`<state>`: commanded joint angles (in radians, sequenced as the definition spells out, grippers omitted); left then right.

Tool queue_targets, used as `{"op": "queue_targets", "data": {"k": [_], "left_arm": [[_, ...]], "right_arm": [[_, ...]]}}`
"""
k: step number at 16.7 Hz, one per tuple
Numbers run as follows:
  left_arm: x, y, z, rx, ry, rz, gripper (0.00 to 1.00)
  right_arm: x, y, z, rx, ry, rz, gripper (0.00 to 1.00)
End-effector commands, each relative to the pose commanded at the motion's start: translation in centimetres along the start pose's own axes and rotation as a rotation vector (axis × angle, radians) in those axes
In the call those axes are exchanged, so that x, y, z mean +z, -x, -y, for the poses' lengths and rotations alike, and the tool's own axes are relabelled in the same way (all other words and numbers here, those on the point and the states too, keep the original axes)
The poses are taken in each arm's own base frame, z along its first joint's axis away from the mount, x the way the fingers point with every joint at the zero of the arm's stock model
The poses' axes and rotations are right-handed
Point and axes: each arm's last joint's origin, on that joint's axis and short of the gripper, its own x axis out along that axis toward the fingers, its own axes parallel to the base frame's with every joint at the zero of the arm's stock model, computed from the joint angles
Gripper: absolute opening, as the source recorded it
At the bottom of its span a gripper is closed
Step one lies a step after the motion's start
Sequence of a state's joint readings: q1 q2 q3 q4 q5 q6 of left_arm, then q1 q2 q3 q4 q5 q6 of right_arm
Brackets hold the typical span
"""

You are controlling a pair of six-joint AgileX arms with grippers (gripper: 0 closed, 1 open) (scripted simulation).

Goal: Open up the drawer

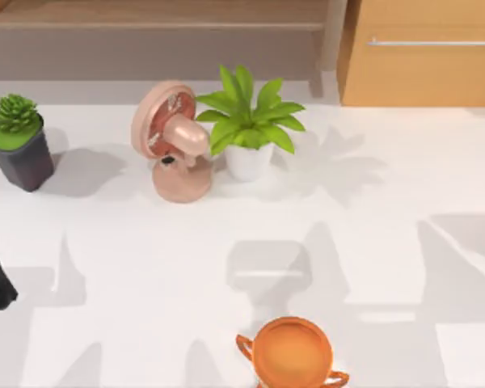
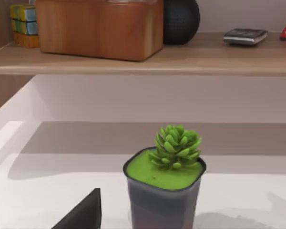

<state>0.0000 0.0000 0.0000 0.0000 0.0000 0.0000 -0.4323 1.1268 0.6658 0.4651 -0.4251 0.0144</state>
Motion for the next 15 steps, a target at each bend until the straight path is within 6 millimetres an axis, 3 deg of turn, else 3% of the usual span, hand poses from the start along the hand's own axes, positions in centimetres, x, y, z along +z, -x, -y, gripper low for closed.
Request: {"op": "queue_targets", "data": {"k": [4, 8, 12, 15], "left_arm": [[0.0, 0.0, 0.0, 0.000, 0.000, 0.000, 1.00], [0.0, 0.0, 0.0, 0.000, 0.000, 0.000, 1.00], [0.0, 0.0, 0.0, 0.000, 0.000, 0.000, 1.00], [0.0, 0.0, 0.0, 0.000, 0.000, 0.000, 1.00]], "right_arm": [[-0.6, -2.3, -0.2, -0.002, 0.111, 0.007, 1.00], [-3.1, -7.5, -1.4, -0.004, 0.388, 0.006, 1.00], [-7.5, -12.8, -5.0, -0.005, 0.803, 0.011, 1.00], [-11.5, -15.6, -8.9, -0.006, 1.118, 0.014, 1.00]]}}
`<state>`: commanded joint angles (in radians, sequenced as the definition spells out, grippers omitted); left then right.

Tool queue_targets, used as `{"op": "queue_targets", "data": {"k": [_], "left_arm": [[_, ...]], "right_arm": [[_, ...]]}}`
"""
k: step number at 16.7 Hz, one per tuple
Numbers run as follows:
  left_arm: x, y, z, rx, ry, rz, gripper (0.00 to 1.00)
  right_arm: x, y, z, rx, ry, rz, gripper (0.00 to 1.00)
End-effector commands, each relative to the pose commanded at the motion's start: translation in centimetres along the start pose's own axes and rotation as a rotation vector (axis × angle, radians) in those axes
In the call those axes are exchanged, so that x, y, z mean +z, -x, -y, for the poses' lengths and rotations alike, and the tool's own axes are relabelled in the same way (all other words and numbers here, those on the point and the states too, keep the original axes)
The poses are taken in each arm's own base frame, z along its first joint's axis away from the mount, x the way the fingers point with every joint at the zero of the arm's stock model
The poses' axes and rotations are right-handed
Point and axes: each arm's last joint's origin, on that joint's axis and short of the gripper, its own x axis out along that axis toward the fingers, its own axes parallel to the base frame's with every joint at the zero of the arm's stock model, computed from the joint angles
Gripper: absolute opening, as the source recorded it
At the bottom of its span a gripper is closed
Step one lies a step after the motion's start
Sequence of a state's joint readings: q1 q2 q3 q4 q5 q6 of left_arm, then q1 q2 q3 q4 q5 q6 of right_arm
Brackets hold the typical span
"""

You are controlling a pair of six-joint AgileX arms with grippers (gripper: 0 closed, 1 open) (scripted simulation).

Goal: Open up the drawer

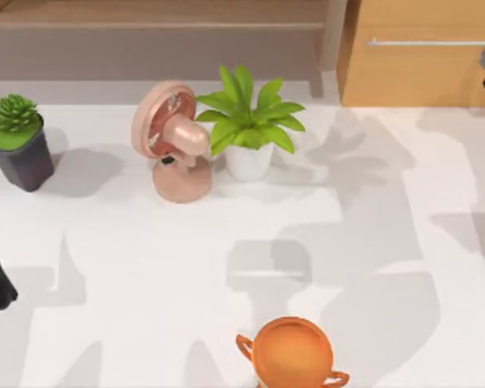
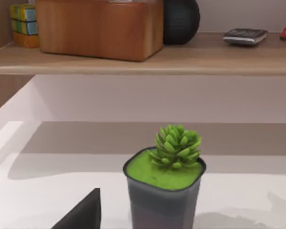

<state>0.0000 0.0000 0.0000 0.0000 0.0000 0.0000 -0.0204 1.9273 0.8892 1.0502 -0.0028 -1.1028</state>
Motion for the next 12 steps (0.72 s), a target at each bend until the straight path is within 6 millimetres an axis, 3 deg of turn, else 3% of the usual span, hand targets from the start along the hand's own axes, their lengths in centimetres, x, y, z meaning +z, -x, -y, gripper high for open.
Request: {"op": "queue_targets", "data": {"k": [3, 6, 8, 12], "left_arm": [[0.0, 0.0, 0.0, 0.000, 0.000, 0.000, 1.00], [0.0, 0.0, 0.0, 0.000, 0.000, 0.000, 1.00], [0.0, 0.0, 0.0, 0.000, 0.000, 0.000, 1.00], [0.0, 0.0, 0.0, 0.000, 0.000, 0.000, 1.00]], "right_arm": [[1.8, -1.2, -5.0, -0.003, 0.244, -0.001, 1.00], [2.9, -1.4, -8.7, 0.002, 0.395, -0.010, 1.00], [3.2, -1.3, -10.0, 0.007, 0.445, -0.015, 1.00], [3.3, -1.3, -10.3, 0.008, 0.453, -0.016, 1.00]]}}
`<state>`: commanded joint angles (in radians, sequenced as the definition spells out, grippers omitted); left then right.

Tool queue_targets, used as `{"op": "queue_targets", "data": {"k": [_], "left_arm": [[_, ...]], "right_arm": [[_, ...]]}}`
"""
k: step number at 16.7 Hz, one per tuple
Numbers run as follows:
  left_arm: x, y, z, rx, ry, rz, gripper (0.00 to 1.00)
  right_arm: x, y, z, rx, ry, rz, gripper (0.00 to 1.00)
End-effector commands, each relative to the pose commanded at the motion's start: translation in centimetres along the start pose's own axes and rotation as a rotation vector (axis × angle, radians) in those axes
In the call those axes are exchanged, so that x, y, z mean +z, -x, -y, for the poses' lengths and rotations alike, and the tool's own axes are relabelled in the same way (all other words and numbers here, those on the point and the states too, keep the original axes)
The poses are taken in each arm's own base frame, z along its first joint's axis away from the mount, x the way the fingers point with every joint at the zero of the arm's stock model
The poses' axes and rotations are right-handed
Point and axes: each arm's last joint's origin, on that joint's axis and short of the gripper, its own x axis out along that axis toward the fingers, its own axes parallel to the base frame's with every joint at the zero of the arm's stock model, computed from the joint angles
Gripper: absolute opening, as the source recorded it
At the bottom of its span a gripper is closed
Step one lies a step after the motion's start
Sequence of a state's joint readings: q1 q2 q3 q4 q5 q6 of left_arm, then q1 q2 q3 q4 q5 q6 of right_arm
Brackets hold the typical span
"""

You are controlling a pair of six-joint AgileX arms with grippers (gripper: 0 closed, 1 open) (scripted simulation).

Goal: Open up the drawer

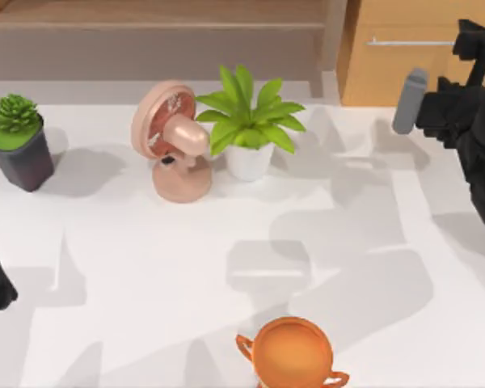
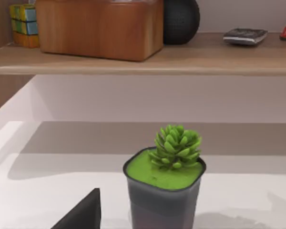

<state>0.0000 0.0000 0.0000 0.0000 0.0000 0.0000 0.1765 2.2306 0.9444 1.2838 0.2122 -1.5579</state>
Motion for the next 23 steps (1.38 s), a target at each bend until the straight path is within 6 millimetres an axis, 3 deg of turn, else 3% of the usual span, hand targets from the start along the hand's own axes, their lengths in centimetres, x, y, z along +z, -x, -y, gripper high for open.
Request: {"op": "queue_targets", "data": {"k": [3, 8, 12, 23], "left_arm": [[0.0, 0.0, 0.0, 0.000, 0.000, 0.000, 1.00], [0.0, 0.0, 0.0, 0.000, 0.000, 0.000, 1.00], [0.0, 0.0, 0.0, 0.000, 0.000, 0.000, 1.00], [0.0, 0.0, 0.0, 0.000, 0.000, 0.000, 1.00]], "right_arm": [[-0.1, -0.3, 0.0, 0.001, -0.001, -0.001, 1.00], [0.0, -2.3, 0.0, 0.000, 0.000, 0.000, 1.00], [0.0, -2.5, 0.0, 0.000, 0.000, 0.000, 1.00], [0.0, -2.5, 0.0, 0.000, 0.000, 0.000, 0.17]]}}
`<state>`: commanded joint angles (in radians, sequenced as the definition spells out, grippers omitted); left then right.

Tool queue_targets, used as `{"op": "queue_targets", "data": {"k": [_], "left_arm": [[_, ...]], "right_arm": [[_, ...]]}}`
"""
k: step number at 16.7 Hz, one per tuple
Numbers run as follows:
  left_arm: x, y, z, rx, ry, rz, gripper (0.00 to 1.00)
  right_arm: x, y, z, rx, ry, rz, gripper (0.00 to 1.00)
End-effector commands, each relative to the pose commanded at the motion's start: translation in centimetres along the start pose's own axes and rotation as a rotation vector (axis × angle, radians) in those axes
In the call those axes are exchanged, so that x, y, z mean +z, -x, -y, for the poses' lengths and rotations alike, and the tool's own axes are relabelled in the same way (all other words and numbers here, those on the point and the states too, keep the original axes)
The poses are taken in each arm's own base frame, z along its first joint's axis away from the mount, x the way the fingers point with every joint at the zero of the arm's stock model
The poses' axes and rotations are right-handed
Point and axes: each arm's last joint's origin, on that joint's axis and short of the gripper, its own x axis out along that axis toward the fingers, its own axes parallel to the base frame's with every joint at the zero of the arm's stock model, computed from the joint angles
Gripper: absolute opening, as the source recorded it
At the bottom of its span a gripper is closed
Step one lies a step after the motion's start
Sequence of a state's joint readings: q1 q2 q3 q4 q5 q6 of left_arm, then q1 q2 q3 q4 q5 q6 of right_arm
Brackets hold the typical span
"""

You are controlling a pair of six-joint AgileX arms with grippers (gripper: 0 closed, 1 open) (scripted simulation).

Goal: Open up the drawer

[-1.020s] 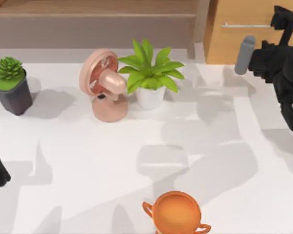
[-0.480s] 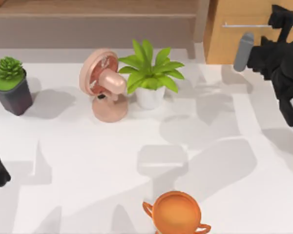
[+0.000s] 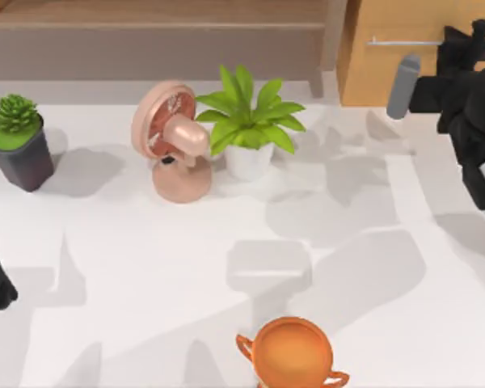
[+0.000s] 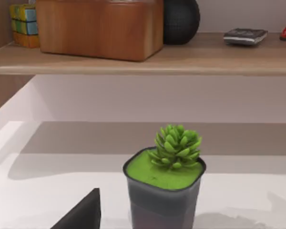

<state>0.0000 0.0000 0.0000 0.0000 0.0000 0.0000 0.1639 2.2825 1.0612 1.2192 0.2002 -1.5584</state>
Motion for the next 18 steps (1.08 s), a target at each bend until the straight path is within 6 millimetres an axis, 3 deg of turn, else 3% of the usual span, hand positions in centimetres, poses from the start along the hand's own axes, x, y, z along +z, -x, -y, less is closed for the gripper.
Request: {"op": "queue_targets", "data": {"k": [2, 3, 12, 15, 18], "left_arm": [[0.0, 0.0, 0.0, 0.000, 0.000, 0.000, 1.00], [0.0, 0.0, 0.0, 0.000, 0.000, 0.000, 1.00], [0.0, 0.0, 0.0, 0.000, 0.000, 0.000, 1.00], [0.0, 0.0, 0.0, 0.000, 0.000, 0.000, 1.00], [0.0, 0.0, 0.0, 0.000, 0.000, 0.000, 1.00]], "right_arm": [[0.0, 0.0, 0.0, 0.000, 0.000, 0.000, 0.02], [0.0, 0.0, 0.0, 0.000, 0.000, 0.000, 0.00], [0.1, 0.1, -0.1, 0.004, -0.003, 0.003, 0.00], [0.1, 1.6, 0.1, -0.002, -0.009, 0.000, 0.00], [0.1, 4.7, -0.3, 0.016, -0.003, 0.000, 0.00]]}}
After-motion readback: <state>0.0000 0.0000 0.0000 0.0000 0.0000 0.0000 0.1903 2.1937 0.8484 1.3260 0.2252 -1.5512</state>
